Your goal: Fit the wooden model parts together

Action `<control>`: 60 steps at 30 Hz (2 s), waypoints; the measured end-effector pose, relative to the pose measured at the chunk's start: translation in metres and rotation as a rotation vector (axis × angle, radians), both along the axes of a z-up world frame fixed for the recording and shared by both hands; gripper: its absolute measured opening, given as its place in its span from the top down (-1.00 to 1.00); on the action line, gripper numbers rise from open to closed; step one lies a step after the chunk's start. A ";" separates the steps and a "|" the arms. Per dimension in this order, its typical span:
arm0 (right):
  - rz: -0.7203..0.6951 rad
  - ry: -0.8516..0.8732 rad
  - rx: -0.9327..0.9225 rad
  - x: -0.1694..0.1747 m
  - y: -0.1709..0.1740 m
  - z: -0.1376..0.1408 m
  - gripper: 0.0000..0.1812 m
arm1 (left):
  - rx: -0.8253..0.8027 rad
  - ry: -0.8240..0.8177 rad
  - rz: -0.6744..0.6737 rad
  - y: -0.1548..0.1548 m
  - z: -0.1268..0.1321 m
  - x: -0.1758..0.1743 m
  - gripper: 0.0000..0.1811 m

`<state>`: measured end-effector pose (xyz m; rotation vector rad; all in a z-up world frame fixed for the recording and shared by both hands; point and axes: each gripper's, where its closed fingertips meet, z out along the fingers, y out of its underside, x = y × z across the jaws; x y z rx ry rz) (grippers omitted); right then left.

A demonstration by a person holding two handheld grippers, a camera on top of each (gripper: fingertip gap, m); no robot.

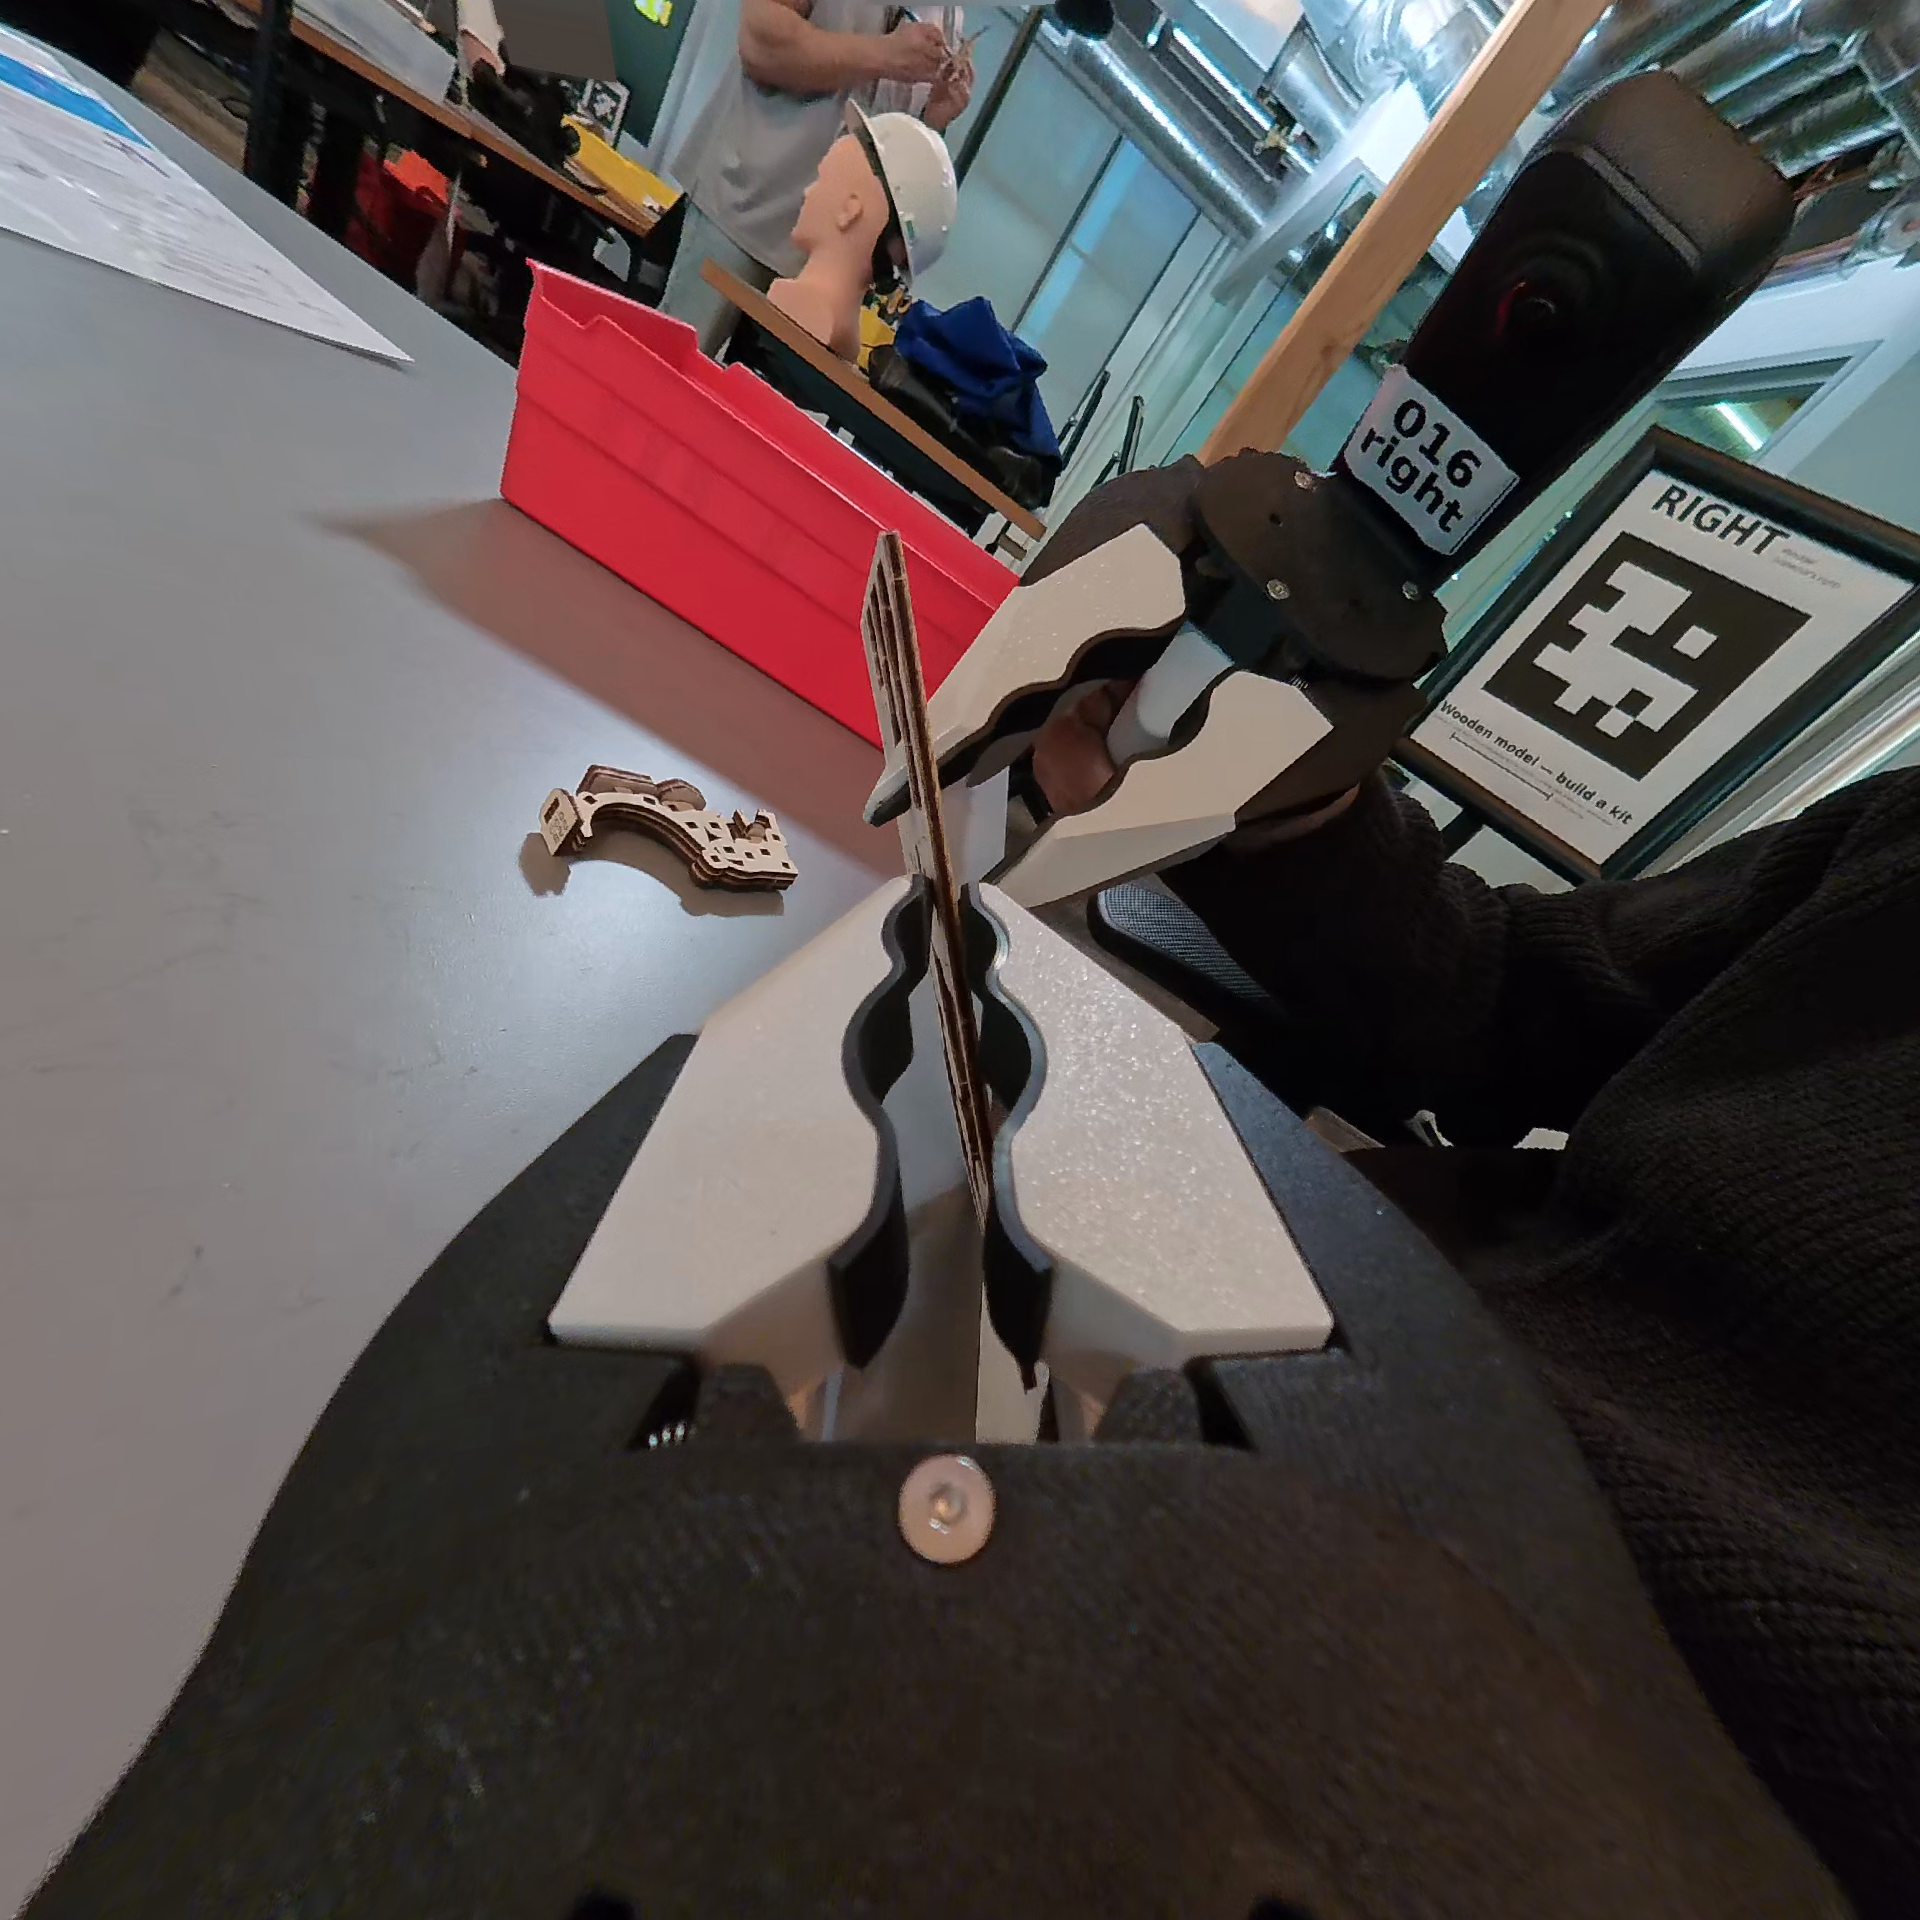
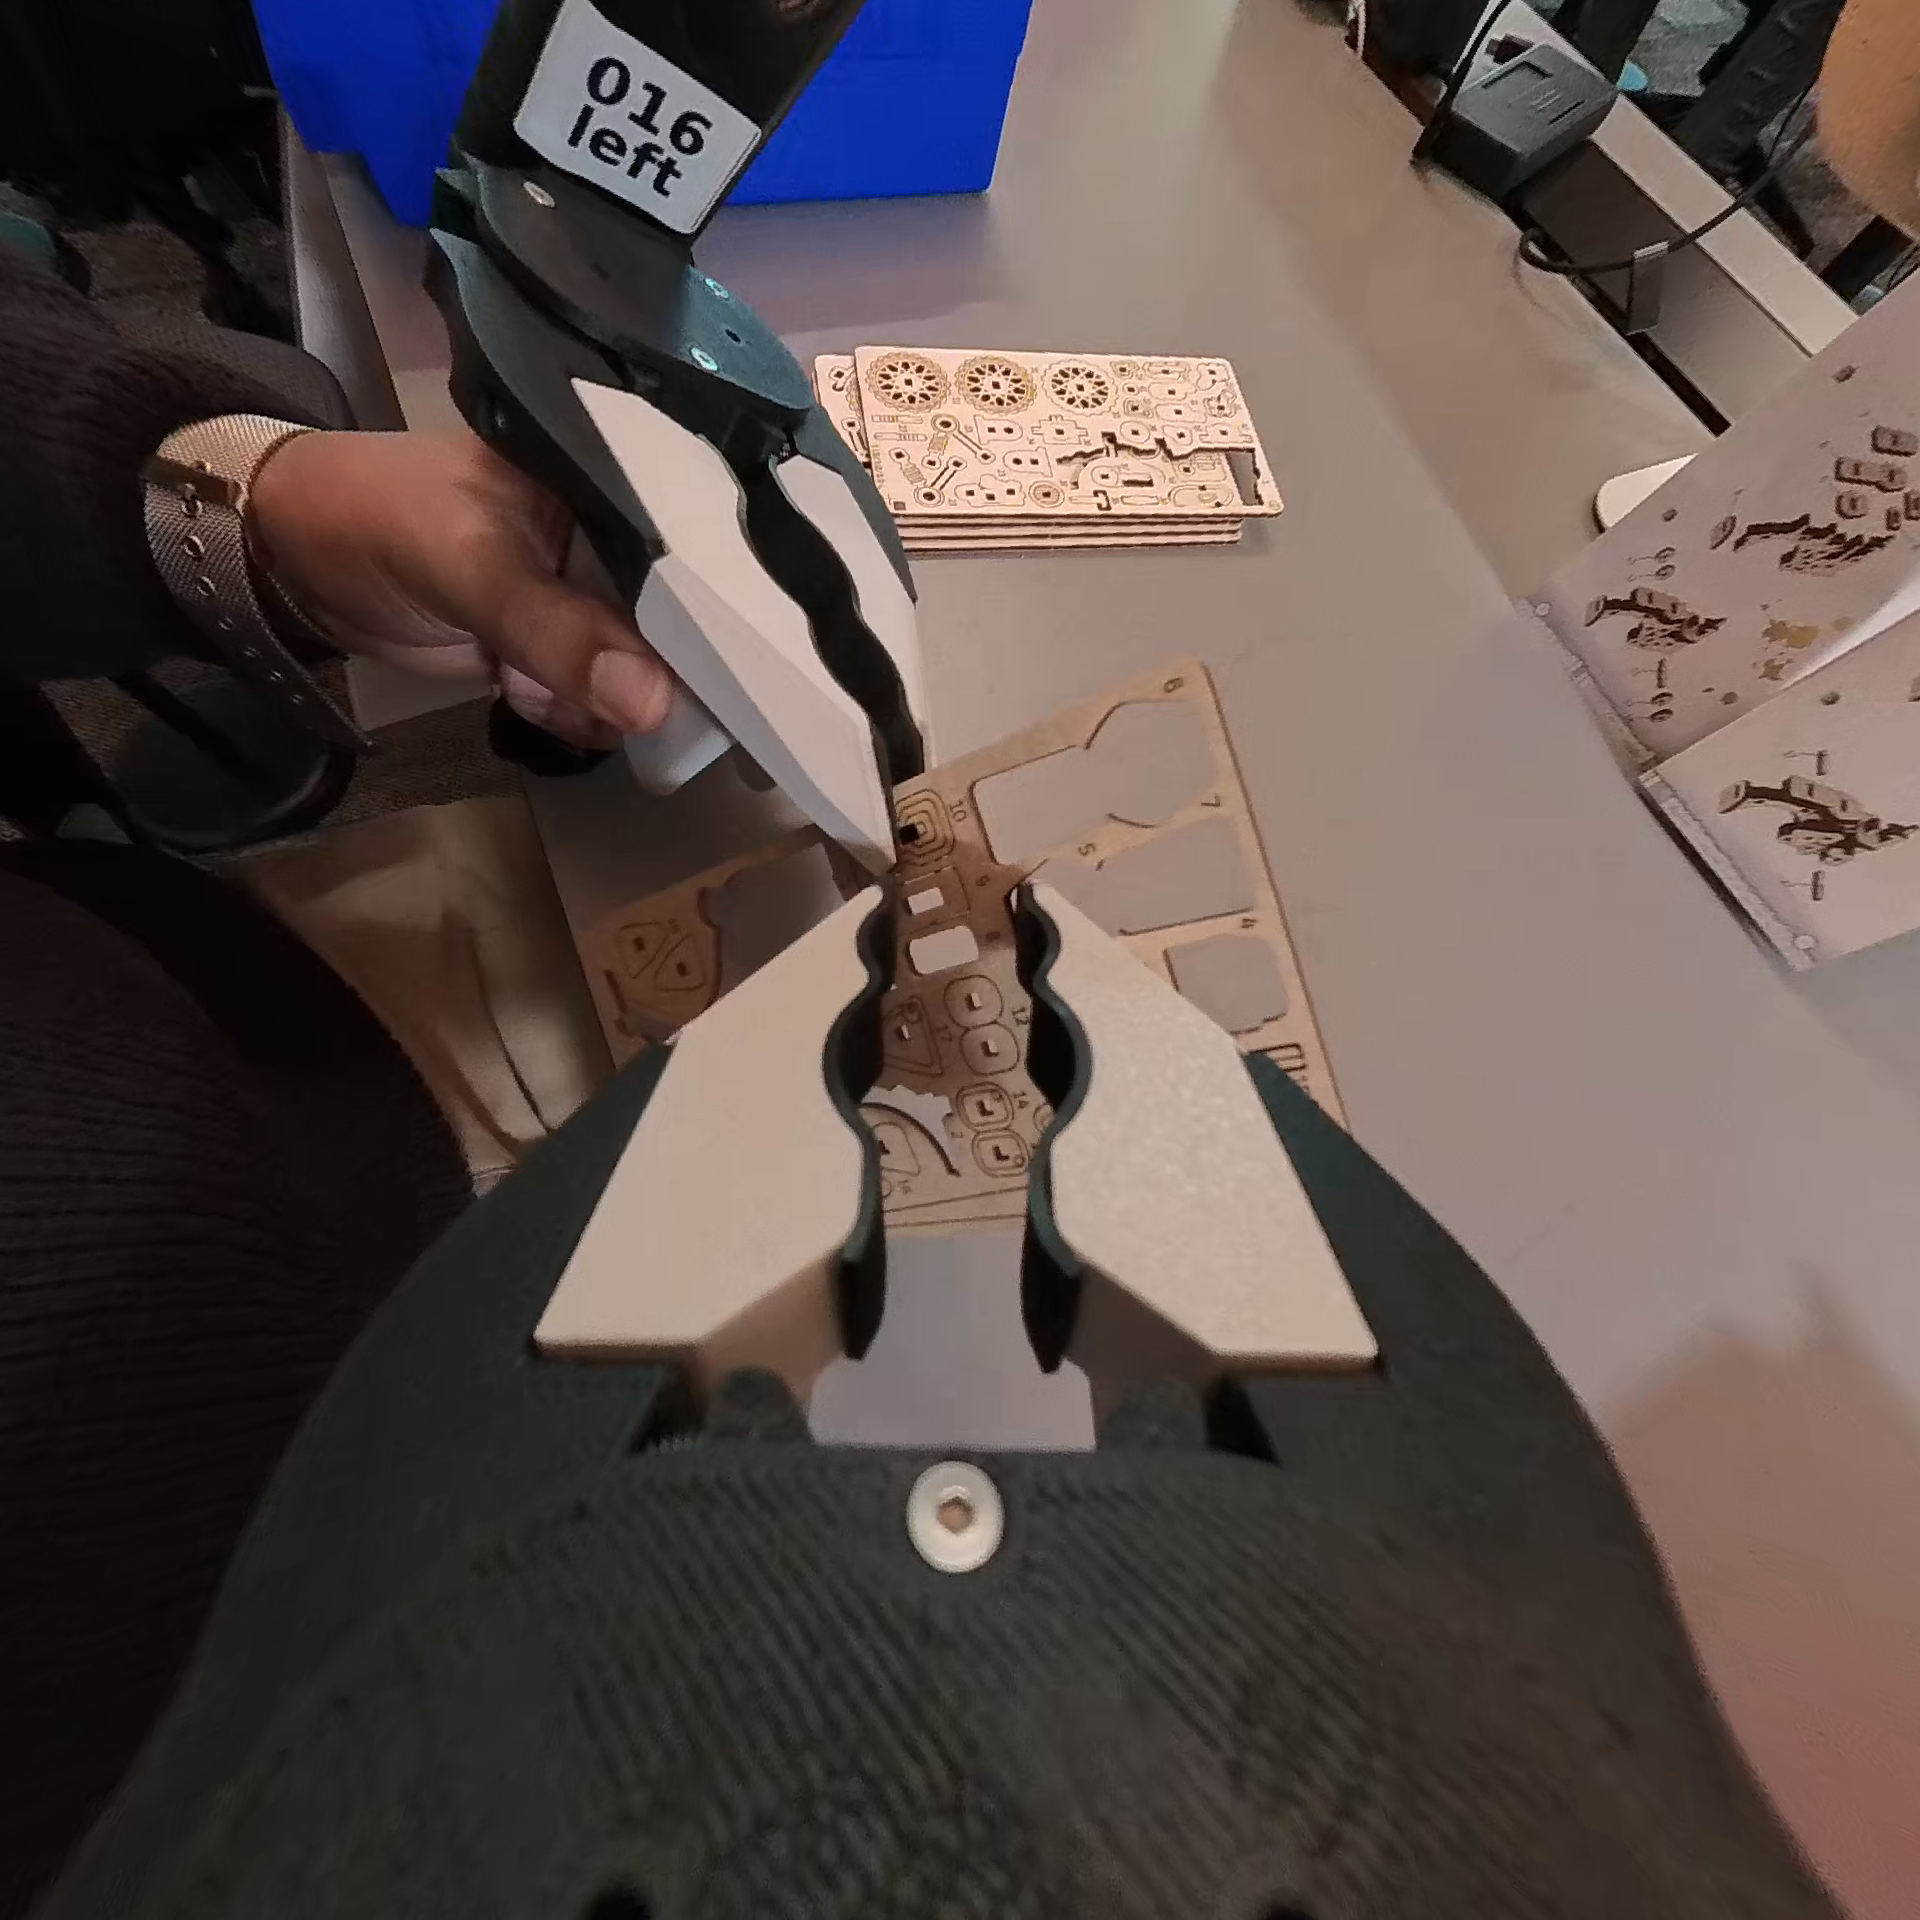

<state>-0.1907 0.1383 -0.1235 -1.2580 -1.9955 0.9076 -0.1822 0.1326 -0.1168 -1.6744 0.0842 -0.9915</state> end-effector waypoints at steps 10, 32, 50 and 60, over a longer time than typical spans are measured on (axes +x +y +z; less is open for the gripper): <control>-0.001 0.017 0.051 -0.001 0.001 -0.001 0.78 | -0.012 0.003 0.013 0.000 -0.002 -0.002 0.99; -0.093 0.117 0.076 -0.013 0.002 0.005 0.77 | -0.021 -0.166 0.037 0.003 0.003 -0.015 0.99; -0.358 0.353 -0.306 -0.007 0.053 0.041 0.32 | 0.022 -0.246 0.217 0.001 0.010 -0.056 1.00; -0.242 0.279 -0.819 -0.021 0.014 0.018 0.32 | 0.108 -0.294 0.186 -0.001 0.025 -0.040 1.00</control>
